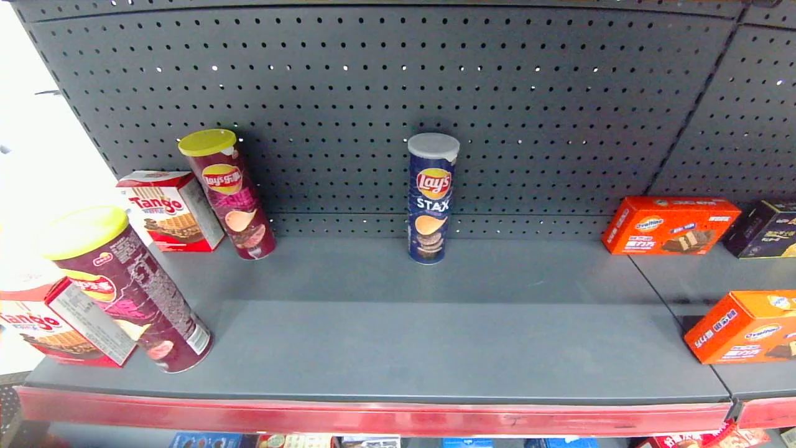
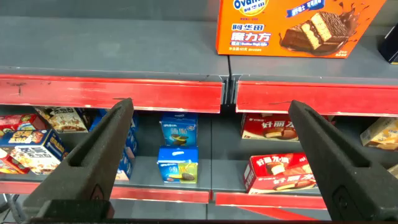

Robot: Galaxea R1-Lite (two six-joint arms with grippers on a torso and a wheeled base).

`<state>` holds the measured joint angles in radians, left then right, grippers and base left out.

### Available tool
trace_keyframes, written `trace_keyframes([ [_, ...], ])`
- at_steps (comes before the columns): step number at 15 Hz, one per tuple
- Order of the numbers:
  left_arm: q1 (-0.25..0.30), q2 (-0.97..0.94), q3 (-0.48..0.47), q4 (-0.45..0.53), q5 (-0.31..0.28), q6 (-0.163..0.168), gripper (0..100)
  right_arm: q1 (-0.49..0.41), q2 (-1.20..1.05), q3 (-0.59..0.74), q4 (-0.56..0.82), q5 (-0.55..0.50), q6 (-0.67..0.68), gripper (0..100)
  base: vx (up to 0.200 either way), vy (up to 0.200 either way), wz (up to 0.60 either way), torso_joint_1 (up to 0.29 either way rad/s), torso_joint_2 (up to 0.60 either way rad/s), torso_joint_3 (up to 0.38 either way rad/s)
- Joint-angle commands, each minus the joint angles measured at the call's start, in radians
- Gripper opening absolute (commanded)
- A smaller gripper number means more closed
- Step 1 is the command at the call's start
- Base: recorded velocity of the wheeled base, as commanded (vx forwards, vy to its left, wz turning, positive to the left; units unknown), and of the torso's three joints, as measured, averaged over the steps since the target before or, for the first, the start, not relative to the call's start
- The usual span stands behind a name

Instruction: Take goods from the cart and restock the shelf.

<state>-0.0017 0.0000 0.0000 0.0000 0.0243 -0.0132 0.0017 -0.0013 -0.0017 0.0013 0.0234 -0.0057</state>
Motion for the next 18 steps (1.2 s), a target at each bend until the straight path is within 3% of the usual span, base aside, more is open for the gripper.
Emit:
trace_keyframes([
  [1, 0.0, 0.0, 0.0, 0.0, 0.0, -0.001, 100, 0.0, 0.001, 0.0, 0.0, 0.0, 0.0, 100, 0.0, 0.0, 0.0, 0.0, 0.0, 0.0],
  [14, 0.0, 0.0, 0.0, 0.0, 0.0, -0.001, 100, -0.002, 0.001, 0.0, 0.0, -0.002, 0.001, 100, 0.0, 0.0, 0.55, 0.001, 0.0, 0.001],
  [18, -0.001, 0.0, 0.0, 0.0, -0.003, 0.006, 100, -0.002, 0.001, 0.0, 0.0, -0.002, 0.001, 100, 0.0, 0.0, 0.0, 0.0, 0.0, 0.0],
])
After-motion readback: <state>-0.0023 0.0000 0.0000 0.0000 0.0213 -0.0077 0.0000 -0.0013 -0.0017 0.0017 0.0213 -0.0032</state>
